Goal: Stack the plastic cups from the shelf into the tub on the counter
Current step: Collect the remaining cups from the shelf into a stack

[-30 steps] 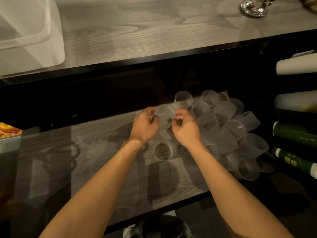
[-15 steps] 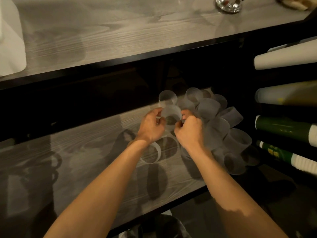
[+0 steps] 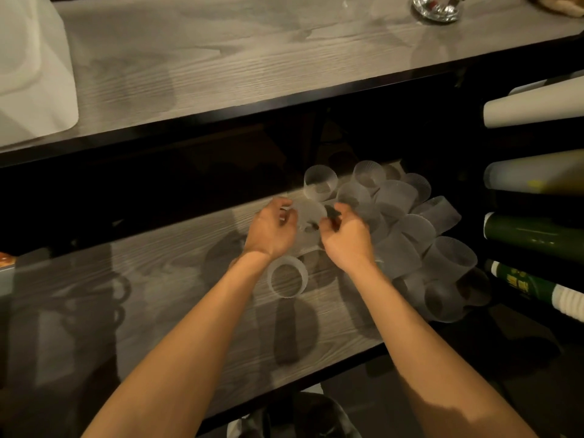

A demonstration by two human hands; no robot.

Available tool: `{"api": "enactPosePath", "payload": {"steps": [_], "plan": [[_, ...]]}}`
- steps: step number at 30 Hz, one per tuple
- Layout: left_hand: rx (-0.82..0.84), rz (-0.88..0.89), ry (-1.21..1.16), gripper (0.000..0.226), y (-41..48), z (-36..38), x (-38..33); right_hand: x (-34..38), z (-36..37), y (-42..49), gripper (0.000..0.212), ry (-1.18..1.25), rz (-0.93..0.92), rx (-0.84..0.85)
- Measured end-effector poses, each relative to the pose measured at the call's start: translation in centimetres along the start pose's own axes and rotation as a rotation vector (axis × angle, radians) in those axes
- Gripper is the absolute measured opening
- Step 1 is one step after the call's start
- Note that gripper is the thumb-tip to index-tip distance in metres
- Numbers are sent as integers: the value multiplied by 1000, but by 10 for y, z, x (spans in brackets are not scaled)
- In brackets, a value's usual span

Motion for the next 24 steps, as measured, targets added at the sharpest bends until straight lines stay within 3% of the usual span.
{"api": "enactPosePath", "payload": {"steps": [3, 6, 14, 16, 24], "plan": [[-99, 56, 9, 19, -12, -15, -10, 14, -2, -6, 19, 175, 58, 28], [-92, 50, 9, 15, -25, -26, -6, 21, 3, -17, 12, 195, 79, 106], [31, 90, 42, 18, -58, -29, 25, 5, 14, -48, 14, 73, 155, 132], [12, 134, 56, 18, -63, -24, 35, -4, 19, -52, 11, 29, 133, 150], [-62, 96, 221, 30, -66, -12, 35, -22, 18, -65, 33, -220, 52, 163]]}}
Point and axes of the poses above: each hand's wrist, its own y-axis towards the middle knuckle, its own z-axis out of the palm, x = y × z, the point moved 3 cm from there along y, towards the middle knuckle
